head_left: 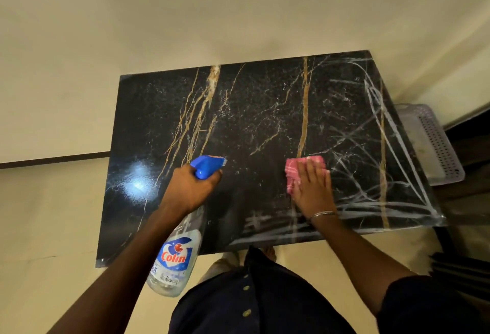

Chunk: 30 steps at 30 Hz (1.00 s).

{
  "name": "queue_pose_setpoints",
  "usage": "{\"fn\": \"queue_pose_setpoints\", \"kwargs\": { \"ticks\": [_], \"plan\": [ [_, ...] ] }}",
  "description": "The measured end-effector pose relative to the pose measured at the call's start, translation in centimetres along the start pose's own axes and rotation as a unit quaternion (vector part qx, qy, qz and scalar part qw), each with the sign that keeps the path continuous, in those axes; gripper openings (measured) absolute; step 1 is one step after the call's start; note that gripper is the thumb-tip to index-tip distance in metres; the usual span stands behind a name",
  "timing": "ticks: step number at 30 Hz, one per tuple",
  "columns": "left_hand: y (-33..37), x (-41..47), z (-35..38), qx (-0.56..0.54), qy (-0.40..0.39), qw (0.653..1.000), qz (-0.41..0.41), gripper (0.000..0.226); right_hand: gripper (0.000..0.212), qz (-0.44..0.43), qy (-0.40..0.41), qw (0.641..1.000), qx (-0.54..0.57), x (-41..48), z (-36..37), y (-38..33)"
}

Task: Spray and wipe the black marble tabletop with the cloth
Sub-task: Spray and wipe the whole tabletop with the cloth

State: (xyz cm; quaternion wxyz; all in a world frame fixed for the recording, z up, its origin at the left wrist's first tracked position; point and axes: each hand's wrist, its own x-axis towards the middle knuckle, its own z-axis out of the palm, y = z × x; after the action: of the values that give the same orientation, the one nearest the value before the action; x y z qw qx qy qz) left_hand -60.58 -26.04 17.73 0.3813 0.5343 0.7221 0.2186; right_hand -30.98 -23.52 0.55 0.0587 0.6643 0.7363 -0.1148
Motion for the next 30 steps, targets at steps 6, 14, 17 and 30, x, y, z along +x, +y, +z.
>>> {"fn": "queue_pose_setpoints", "kwargs": {
  "ticks": [6,14,17,30],
  "plan": [
    [-0.7,-0.7,0.8,0.002,-0.001,1.000,-0.008,0.011,0.073,0.077,0.032,0.995,0.048,-2.2,0.4,-4.8],
    [-1.4,-1.7,2.6,0.012,-0.011,0.998,-0.054,0.014,0.069,-0.135,0.011,0.991,0.004,-5.2,2.4,-8.7],
    [-1.7,-2.0,2.6,0.006,-0.028,0.999,-0.039,0.012,0.068,-0.086,0.025,0.996,-0.007,-5.0,2.0,-4.8],
    [-2.0,1.0,3.0,0.033,-0.078,0.996,-0.005,0.019,0.069,-0.145,0.022,0.989,0.038,-8.4,3.3,-12.9]
  ]
}}
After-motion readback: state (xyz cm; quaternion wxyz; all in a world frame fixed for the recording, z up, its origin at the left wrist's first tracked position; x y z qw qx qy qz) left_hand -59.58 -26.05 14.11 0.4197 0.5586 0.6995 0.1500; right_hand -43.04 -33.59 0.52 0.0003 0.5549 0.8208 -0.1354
